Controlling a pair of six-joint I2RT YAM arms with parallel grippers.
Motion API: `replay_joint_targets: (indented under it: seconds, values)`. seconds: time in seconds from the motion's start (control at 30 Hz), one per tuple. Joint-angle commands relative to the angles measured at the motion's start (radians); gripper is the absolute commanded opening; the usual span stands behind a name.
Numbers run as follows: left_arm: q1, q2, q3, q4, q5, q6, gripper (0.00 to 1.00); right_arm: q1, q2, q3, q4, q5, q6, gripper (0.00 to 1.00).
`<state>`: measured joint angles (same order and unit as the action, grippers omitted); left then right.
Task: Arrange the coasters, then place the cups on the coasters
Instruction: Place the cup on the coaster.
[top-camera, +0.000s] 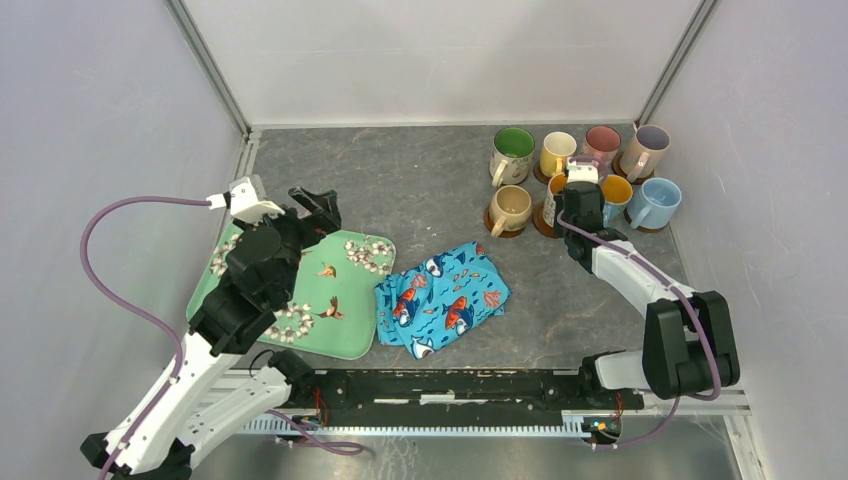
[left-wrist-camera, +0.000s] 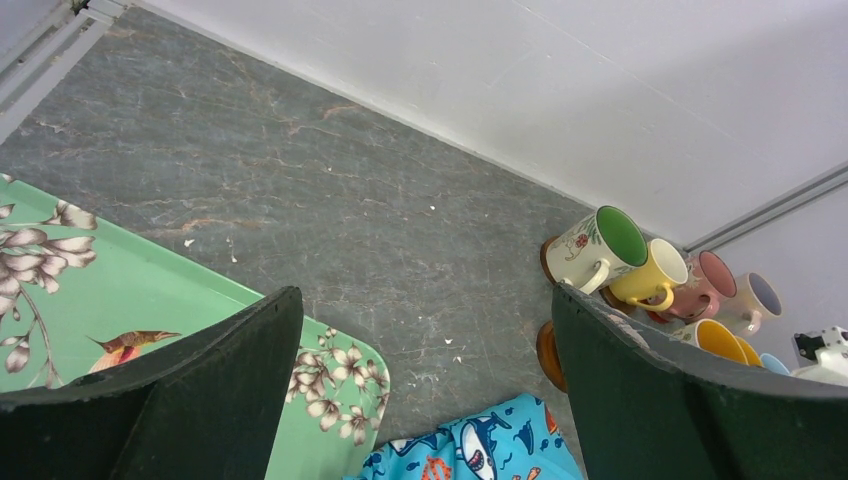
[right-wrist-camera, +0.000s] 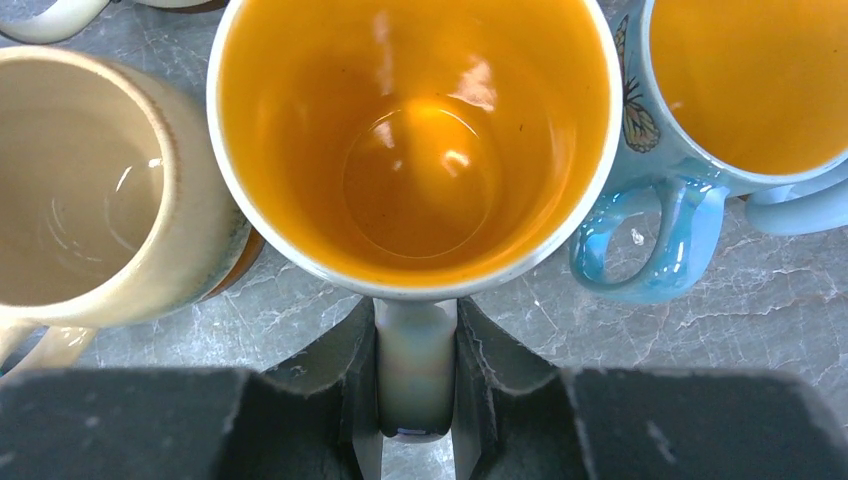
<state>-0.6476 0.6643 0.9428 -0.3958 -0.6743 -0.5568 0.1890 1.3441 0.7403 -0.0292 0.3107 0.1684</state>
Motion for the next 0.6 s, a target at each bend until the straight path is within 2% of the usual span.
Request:
replay_joint_targets:
  seconds: [0.0,0.57]
  values:
    - [-0.001,0.000,0.001,0.002,-0.008,-0.005,1.00,-0.016,-0.004,0.039,0.181,-0.004,0.007,0.00]
    - [-0.001,0.009,0.001,0.003,-0.003,-0.006,1.00,-0.034,0.023,0.002,0.193,-0.036,0.031,0.00]
